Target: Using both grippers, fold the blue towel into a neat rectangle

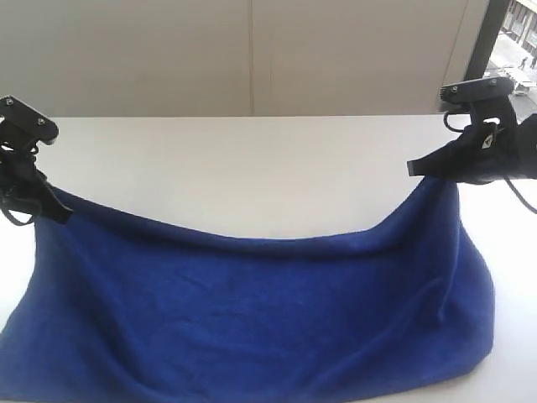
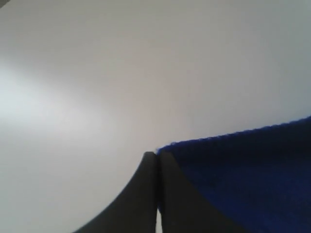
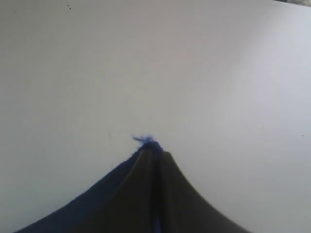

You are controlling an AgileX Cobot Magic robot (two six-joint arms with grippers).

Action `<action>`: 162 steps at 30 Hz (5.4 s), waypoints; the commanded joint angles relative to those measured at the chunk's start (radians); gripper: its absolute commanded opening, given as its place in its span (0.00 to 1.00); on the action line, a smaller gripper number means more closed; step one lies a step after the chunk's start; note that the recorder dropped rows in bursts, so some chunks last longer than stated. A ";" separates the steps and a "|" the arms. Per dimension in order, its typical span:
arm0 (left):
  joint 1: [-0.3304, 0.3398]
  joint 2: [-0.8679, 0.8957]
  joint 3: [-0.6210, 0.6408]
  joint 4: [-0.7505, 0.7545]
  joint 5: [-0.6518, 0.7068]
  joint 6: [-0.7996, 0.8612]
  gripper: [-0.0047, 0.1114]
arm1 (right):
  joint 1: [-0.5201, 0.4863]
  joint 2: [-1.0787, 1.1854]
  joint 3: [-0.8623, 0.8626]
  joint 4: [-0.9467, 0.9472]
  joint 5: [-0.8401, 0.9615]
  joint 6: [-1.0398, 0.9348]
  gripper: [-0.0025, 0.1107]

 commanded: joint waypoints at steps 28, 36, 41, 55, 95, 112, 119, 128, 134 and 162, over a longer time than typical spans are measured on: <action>-0.457 -0.155 0.000 0.140 0.111 -0.102 0.04 | -0.042 -0.241 0.047 0.024 0.830 0.126 0.72; -0.545 -0.029 -0.071 0.020 0.560 -0.035 0.04 | -0.042 -0.233 0.176 0.190 0.773 -0.003 0.68; -0.545 0.053 -0.094 -0.223 0.619 0.223 0.04 | -0.042 -0.183 0.212 0.232 0.745 -0.023 0.55; -0.545 0.207 -0.093 -0.221 0.604 0.223 0.04 | -0.042 -0.124 0.219 0.315 0.638 -0.067 0.02; -0.545 0.230 -0.093 -0.221 0.621 0.234 0.04 | 0.325 -0.051 0.045 0.924 0.432 -0.515 0.68; -0.545 0.230 -0.093 -0.221 0.610 0.237 0.04 | 0.372 -0.111 0.003 0.231 0.654 -0.089 0.66; -0.545 0.230 -0.093 -0.221 0.611 0.237 0.04 | 0.337 -0.092 0.016 0.130 0.627 0.057 0.66; -0.545 0.230 -0.093 -0.221 0.609 0.237 0.04 | 0.263 -0.010 0.048 0.168 0.505 0.048 0.66; -0.545 0.230 -0.093 -0.221 0.609 0.237 0.04 | 0.254 0.019 0.042 0.335 0.349 -0.101 0.65; -0.545 0.230 -0.093 -0.221 0.613 0.237 0.04 | 0.254 0.099 -0.093 1.129 0.552 -0.895 0.65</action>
